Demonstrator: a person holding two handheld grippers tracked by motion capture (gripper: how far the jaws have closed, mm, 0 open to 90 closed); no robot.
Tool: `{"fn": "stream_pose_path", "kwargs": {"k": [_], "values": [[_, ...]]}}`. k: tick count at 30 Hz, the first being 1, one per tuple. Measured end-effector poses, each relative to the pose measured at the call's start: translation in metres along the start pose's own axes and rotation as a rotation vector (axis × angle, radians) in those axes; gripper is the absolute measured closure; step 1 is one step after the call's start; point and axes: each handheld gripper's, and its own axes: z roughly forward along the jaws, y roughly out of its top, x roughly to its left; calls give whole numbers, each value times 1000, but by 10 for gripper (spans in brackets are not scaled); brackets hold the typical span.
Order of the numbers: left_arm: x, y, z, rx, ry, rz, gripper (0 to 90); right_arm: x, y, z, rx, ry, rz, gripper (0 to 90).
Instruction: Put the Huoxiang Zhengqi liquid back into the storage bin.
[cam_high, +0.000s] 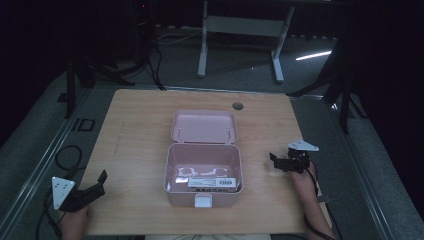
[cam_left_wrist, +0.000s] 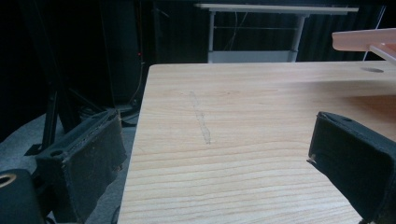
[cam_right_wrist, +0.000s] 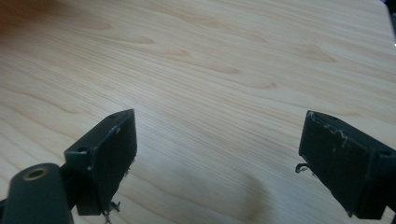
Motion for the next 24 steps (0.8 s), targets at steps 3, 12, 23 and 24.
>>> {"fn": "stream_pose_path", "kwargs": {"k": [3,12,23,24], "values": [[0,0,0,0,-1,1,39,-5,-1,-3,-7,-19,31,112],[0,0,0,0,-3,2,39,-15,-6,-6,-24,-31,65,113],[0,0,0,-2,-1,4,39,-27,-5,-14,-70,30,159,113],[0,0,0,-3,-1,4,39,-28,-6,-14,-64,19,157,113]]}}
